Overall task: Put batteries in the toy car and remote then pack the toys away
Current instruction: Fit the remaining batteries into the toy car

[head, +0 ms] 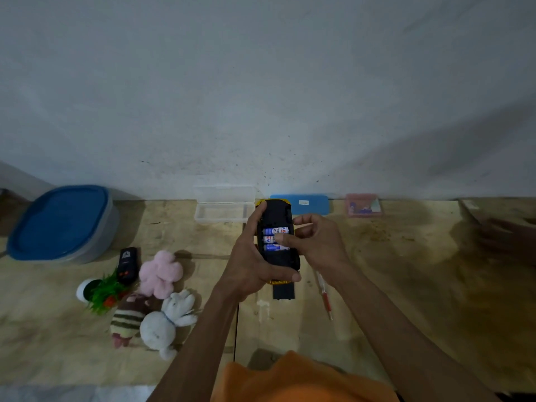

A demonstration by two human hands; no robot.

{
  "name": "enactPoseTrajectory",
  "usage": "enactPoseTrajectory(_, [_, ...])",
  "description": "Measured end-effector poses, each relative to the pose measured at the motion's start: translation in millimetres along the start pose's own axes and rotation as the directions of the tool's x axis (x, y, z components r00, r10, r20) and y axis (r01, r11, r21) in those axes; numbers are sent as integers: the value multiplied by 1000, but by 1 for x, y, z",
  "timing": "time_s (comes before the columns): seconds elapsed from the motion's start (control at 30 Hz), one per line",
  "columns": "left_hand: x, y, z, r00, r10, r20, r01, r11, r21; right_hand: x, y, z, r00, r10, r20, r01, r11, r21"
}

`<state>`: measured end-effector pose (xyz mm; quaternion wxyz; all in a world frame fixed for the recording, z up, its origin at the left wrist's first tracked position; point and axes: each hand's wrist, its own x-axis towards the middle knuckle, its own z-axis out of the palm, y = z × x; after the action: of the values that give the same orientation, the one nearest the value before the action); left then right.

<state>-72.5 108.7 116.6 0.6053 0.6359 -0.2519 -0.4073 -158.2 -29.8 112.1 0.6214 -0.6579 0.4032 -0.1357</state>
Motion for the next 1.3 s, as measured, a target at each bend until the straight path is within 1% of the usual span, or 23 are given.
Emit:
enactPoseTrajectory(0.07, [1, 1, -1, 1000, 14, -11, -13, 1000, 24, 1, -2, 4, 998, 4, -59, -4, 1000, 5])
enactPoseTrajectory(0.13, [3, -1, -3, 999, 26, -25, -25, 999, 46, 1, -5, 9, 994, -4, -106, 0, 999, -34])
enactPoseTrajectory(0.27, [3, -5, -4, 999, 22, -40, -21, 1000, 19, -1, -5, 15, 991, -28, -131, 18, 997, -77])
enactPoseTrajectory(0.4, [2, -9, -2, 999, 12, -48, -13, 1000, -28, -6, -5, 18, 979, -142, -148, 117, 978, -170])
enactPoseTrajectory(0.47, [2, -12, -1, 999, 18, -49, -19, 1000, -20, -7, 0, 19, 970, -211, -122, 186, 964, -190])
enactPoseTrajectory(0.53, [2, -13, -2, 999, 17, -48, -18, 1000, -18, -6, 6, 19, 963, -249, -101, 225, 953, -202])
enactPoseTrajectory(0.63, [2, -15, -3, 999, 18, -38, -19, 1000, -7, -5, 10, 18, 964, -244, -108, 218, 953, -210])
enactPoseTrajectory(0.7, [1, -15, -3, 999, 17, -37, -16, 1000, 15, -6, 12, 20, 966, -220, -133, 197, 966, -168])
enactPoseTrajectory(0.8, [0, -15, -3, 998, 24, -50, -19, 996, 92, -8, 17, 24, 962, -210, -173, 191, 974, -120])
enactPoseTrajectory(0.9, [0, -13, -5, 999, 29, -40, -23, 987, 158, -9, 18, 25, 956, -222, -194, 200, 971, -128])
enactPoseTrajectory(1.0, [-1, -8, -7, 999, 43, -26, -38, 982, 186, -11, 16, 25, 942, -280, -186, 248, 952, -177])
enactPoseTrajectory(1.13, [-4, -12, -14, 998, 57, 1, -56, 978, 202, -14, 17, 30, 936, -331, -122, 284, 912, -297])
enactPoseTrajectory(1.2, [-7, -17, -16, 998, 58, 12, -59, 980, 189, -15, 21, 31, 937, -332, -106, 279, 897, -343])
enactPoseTrajectory(1.3, [-14, -24, -16, 999, 53, 11, -54, 993, 107, -20, 27, 34, 940, -332, -81, 278, 880, -386])
